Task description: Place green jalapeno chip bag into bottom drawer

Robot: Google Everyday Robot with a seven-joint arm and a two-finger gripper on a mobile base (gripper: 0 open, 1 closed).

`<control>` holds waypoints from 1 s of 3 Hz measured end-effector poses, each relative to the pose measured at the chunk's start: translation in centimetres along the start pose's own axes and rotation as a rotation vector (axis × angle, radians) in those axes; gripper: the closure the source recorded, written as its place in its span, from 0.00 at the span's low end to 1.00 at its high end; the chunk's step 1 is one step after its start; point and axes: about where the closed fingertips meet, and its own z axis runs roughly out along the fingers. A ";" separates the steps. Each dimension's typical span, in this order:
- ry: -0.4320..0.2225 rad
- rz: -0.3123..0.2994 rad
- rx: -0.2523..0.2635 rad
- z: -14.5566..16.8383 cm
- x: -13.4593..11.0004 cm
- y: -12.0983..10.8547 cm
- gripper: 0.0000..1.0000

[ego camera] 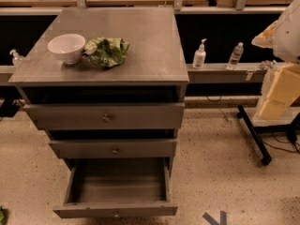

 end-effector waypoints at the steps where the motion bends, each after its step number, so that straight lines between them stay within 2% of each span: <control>1: 0.000 0.000 0.000 0.0 0.0 0.0 0.00; 2: -0.039 -0.015 0.007 0.9 -0.6 -1.1 0.00; 3: -0.076 -0.098 0.005 3.9 -3.9 -5.9 0.00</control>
Offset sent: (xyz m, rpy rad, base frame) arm 0.0301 0.0070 -0.0140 0.0620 -0.0202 0.0489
